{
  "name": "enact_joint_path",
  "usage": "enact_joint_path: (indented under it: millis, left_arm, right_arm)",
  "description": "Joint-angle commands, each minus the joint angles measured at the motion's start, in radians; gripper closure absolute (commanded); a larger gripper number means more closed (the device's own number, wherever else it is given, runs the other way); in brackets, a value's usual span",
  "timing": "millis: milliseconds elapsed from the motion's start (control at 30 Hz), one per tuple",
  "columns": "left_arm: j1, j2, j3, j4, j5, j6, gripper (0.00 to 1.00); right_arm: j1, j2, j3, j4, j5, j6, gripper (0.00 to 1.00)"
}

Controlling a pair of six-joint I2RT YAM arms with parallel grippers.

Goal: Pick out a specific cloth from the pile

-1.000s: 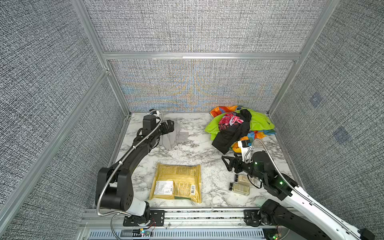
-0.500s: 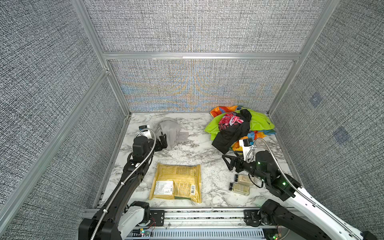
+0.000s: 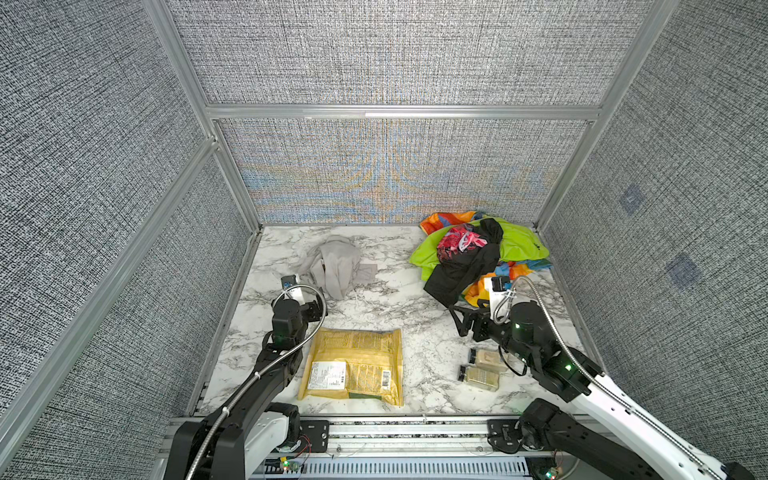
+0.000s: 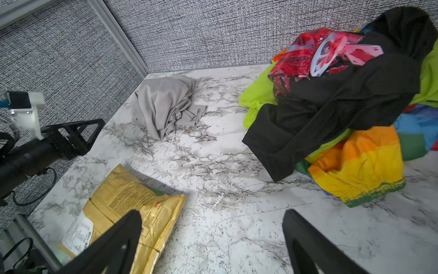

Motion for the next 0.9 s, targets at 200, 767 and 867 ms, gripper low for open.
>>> enact_joint_path:
  millis: [200,767,867]
  left_arm:
    - [0.01,0.192,-0.043,0.429,-0.069,0.177,0.01]
    - [0.055,0.417,-0.067,0.64,-0.02,0.196,0.01]
    - [0.081,0.435,-0.035,0.599,0.014,0.177,0.01]
  right_arm:
    - [0.0,0.019,0.024,-0.014,-0.014,-0.044,0.03]
    - [-0.04,0.123,-0.026,0.047,0.371,-0.121,0.03]
    - [-0.075,0.115,-0.058,0.123,0.367,-0.199,0.04]
